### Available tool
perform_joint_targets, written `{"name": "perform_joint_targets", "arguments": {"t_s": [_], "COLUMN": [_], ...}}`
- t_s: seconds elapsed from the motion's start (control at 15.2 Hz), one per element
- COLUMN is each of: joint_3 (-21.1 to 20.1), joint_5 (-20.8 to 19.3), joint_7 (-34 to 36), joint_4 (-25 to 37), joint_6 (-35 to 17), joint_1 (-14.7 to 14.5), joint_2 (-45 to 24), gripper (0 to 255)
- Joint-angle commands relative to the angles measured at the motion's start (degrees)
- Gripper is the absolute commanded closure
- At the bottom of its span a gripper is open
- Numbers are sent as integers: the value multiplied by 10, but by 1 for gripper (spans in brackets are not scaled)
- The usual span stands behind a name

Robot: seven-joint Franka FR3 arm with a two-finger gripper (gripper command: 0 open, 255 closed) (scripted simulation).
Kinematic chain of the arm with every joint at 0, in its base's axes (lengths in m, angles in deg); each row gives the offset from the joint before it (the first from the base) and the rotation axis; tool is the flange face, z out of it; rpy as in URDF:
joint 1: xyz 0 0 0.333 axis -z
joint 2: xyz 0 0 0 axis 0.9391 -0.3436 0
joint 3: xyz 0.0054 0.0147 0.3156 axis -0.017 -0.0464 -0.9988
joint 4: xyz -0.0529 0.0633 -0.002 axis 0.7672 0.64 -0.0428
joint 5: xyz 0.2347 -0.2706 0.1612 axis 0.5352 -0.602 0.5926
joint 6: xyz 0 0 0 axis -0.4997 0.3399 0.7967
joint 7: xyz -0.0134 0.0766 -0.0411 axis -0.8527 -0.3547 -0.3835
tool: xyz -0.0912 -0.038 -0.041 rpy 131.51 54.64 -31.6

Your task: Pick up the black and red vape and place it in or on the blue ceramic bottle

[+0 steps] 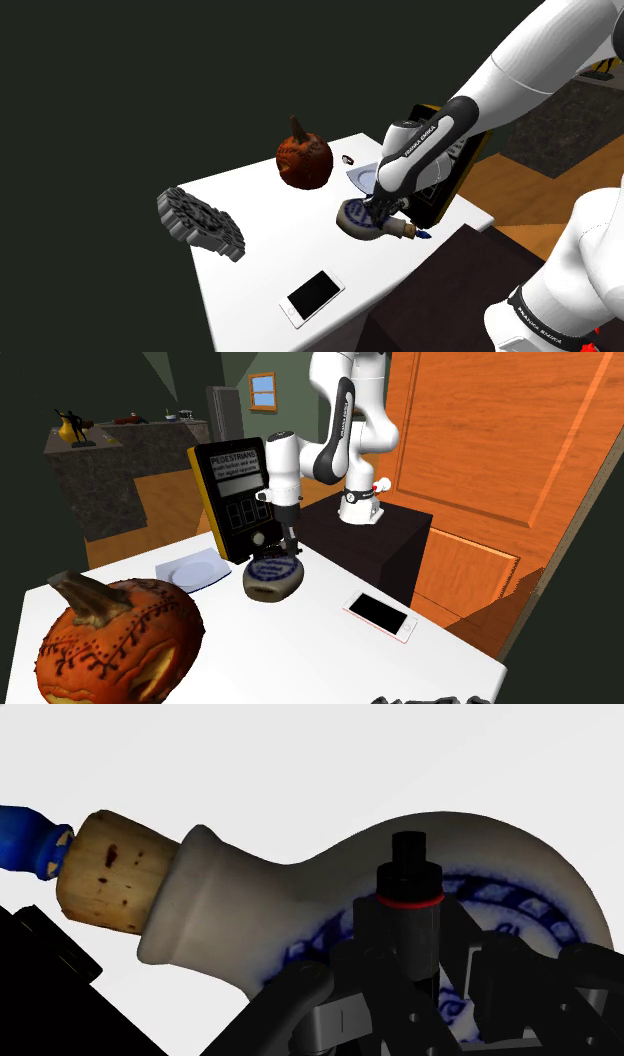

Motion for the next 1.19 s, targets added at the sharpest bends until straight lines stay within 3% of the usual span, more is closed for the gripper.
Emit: {"name": "perform_joint_targets", "arguments": {"t_s": [0.0,0.07,0.4,0.66,1.12], "joint_3": [0,0,0,25,23], "joint_5": [0,0,0,-88,-88], "joint_7": [0,0,0,63,63], "joint_4": [0,0,0,-3,-3], "joint_6": [0,0,0,80,80], "joint_1": [0,0,0,-5,-3], "joint_2": [0,0,0,90,90], "gripper": [255,0,0,0,0]}}
